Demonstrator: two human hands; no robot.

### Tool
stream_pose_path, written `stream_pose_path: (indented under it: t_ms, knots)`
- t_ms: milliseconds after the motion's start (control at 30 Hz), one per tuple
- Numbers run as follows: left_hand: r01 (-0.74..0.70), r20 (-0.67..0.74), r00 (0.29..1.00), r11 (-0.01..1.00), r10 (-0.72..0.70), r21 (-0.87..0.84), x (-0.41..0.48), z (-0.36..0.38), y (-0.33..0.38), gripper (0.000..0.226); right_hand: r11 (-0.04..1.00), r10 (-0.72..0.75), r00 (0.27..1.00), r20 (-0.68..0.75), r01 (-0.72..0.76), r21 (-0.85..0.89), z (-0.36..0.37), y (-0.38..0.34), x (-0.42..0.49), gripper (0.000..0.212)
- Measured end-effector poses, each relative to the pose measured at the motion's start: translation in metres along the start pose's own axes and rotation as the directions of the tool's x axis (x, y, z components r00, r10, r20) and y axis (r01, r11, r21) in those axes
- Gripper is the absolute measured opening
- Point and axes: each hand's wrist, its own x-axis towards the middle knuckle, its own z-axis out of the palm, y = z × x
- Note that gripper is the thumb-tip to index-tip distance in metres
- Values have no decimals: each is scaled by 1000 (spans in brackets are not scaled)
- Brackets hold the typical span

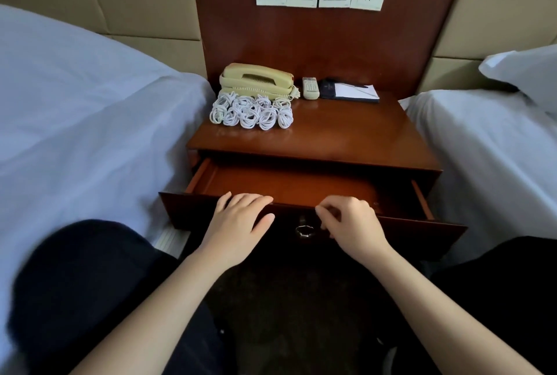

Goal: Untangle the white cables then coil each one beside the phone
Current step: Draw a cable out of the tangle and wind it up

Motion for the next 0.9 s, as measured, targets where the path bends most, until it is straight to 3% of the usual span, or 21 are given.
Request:
stream_pose_path:
  t_ms: [67,133,267,500,567,633,800,900]
  knots:
    - [18,11,1000,1000,-18,-18,-10,-4,4,68,989,-119,989,-93,110,-98,-5,-2,-4,13]
    - [30,21,999,1000,-30,-3,-20,-7,8,73,970,-202,976,-77,188,-157,-2,1,-7,14]
    - [30,15,999,999,-30,-14,-45,-12,15,75,985,-98,987,129,115,-131,6,7,-17,32]
    - [54,67,997,994,-48,-93,-46,-20,20,52,986,-95,976,195,119,-115,-1,8,-20,36]
    - [37,79,997,991,-27,-132,-45,-24,20,57,985,-84,969,233,116,-126,-4,9,-21,37]
    - [40,127,992,991,-24,-125,-40,-29,21,65,983,-88,960,265,127,-133,-6,8,-18,39]
    - [72,355,933,996,-51,-45,-8,-47,28,57,975,-51,915,399,133,-180,-13,0,3,46]
    - [111,493,867,993,-79,-37,18,-53,24,54,994,24,860,510,36,-107,-20,-2,22,43]
